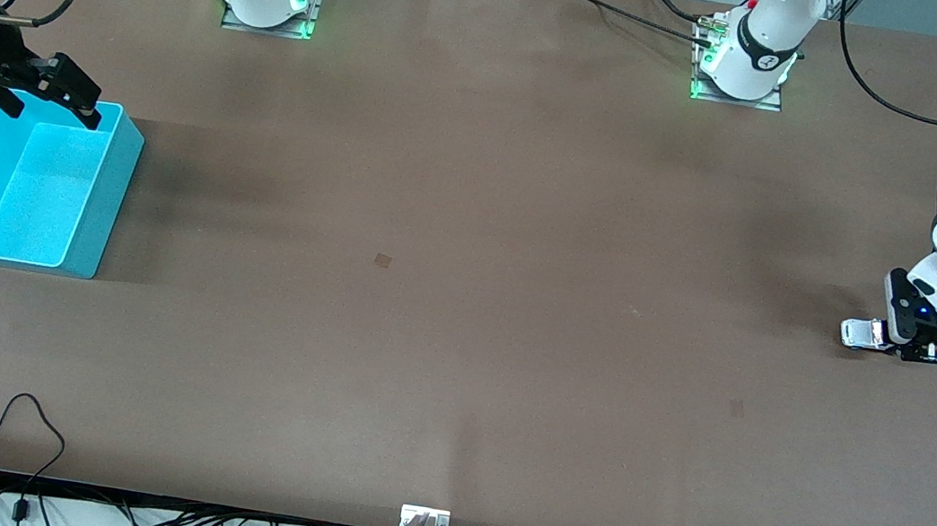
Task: Wind and store white jeep toy
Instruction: 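Drag the jeep backward along the table with the left gripper to wind it, then open the left gripper and lift it, releasing the jeep to roll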
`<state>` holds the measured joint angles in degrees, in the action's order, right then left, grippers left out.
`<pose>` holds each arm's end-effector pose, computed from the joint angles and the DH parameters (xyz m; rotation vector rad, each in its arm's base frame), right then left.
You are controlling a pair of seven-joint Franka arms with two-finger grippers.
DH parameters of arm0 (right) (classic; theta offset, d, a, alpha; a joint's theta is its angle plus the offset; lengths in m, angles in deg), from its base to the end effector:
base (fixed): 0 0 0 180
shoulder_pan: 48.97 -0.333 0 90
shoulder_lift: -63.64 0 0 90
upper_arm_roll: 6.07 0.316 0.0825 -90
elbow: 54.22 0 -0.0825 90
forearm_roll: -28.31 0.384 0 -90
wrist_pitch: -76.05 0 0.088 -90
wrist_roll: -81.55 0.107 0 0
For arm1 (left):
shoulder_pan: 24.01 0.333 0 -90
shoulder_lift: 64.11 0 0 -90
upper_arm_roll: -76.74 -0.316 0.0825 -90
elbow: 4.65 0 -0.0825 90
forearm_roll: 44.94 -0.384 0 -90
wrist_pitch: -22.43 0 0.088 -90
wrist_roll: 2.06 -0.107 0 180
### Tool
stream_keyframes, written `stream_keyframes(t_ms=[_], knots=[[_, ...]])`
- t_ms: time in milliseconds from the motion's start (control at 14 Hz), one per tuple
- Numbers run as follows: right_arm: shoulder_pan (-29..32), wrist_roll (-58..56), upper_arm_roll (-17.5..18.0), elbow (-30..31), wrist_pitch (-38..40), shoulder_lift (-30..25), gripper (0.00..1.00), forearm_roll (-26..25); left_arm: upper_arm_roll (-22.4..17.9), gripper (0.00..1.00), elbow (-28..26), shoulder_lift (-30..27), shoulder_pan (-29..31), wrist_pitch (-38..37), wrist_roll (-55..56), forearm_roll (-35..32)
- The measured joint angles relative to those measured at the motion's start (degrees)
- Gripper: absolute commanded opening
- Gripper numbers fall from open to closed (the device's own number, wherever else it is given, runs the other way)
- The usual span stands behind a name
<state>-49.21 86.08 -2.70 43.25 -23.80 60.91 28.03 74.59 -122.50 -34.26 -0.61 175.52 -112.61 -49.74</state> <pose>0.5529 0.0352 0.6043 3.1371 -0.0241 0.1404 0.5438 0.2569 0.1874 -2.1531 2.1349 0.0310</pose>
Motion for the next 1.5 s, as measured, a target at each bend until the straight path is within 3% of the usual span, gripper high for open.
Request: stream_keyframes(t_ms=[286, 571, 1000, 1500], knots=[[0.0, 0.0, 0.0, 0.0, 0.0, 0.0, 1.00, 0.0, 0.4, 1.00, 1.0, 1.4, 0.1, -1.6, -0.1, 0.0], [0.0, 0.0, 0.0, 0.0, 0.0, 0.0, 1.00, 0.0, 2.6, 1.00, 4.6, -1.9, 0.1, -9.9, 1.0, 0.0], [0.0, 0.0, 0.0, 0.0, 0.0, 0.0, 1.00, 0.0, 5.8, 1.00, 16.5, -5.5, -0.9, -34.6, 13.4, 0.0], [0.0, 0.0, 0.0, 0.0, 0.0, 0.0, 1.00, 0.0, 6.3, 1.00, 32.4, -5.7, -9.2, -62.0, 36.8, 0.0]])
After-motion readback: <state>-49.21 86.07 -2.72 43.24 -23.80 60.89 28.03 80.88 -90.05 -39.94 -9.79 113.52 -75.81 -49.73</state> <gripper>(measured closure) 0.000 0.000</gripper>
